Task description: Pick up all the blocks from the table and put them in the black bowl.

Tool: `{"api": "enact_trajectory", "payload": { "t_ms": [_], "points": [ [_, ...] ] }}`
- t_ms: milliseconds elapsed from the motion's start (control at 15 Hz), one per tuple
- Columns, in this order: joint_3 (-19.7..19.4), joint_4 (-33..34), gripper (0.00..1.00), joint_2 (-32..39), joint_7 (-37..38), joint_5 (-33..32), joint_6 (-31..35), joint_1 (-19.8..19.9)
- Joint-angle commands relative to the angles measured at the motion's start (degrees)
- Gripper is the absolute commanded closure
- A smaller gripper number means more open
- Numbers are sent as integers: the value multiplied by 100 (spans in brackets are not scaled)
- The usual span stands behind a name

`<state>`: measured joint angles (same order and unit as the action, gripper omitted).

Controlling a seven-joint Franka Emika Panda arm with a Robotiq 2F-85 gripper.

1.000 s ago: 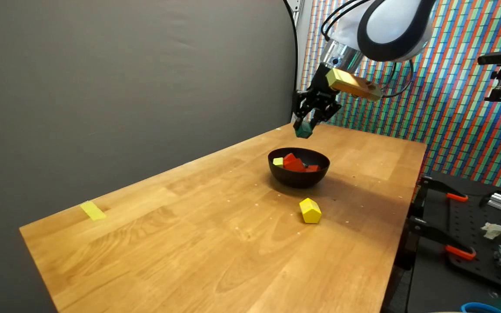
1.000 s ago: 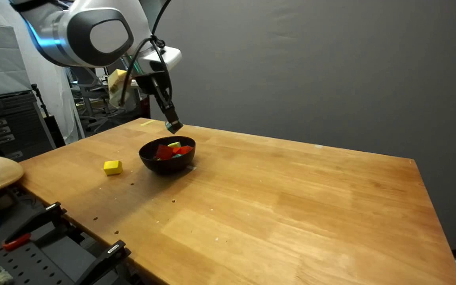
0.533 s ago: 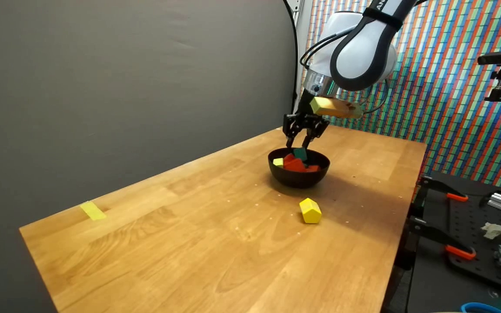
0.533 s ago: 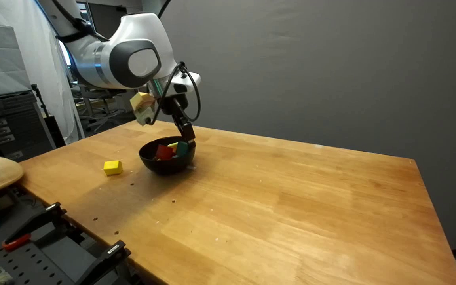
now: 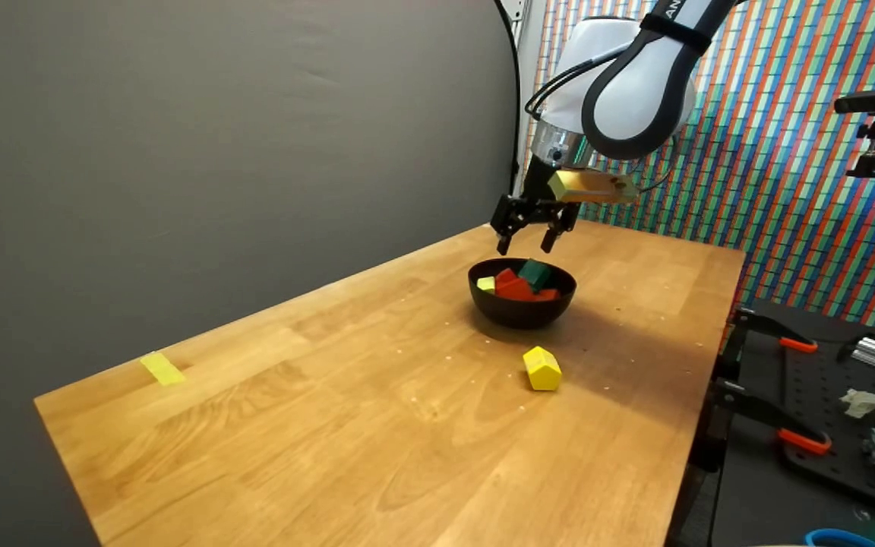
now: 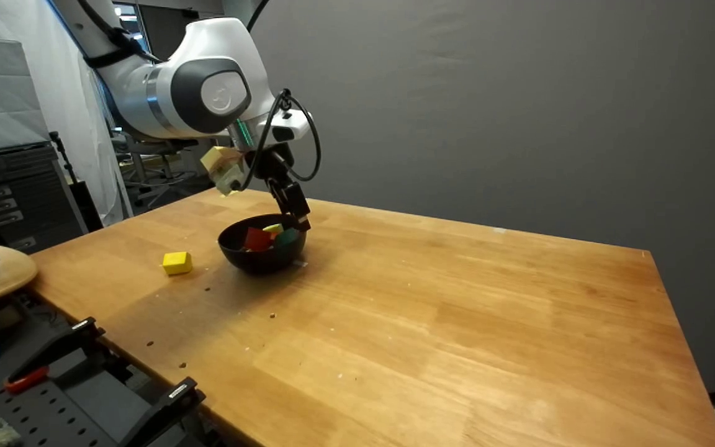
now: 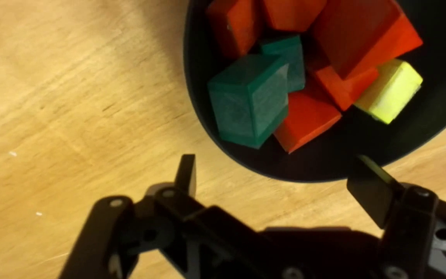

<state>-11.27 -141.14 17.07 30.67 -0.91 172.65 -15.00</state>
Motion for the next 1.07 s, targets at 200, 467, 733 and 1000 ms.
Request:
{"api": "enact_trajectory", "payload": {
  "t_ms": [200, 467, 733, 1000],
  "points": [
    [585, -864, 0, -1125, -292, 207, -104, -5],
    [791, -1357, 0, -1940, 50, 121, -286, -297],
    [1094, -1370, 0, -2036, 527, 167, -802, -543],
    [1575, -1365, 0, -1298, 1461, -1088, -86, -265]
  ]
}}
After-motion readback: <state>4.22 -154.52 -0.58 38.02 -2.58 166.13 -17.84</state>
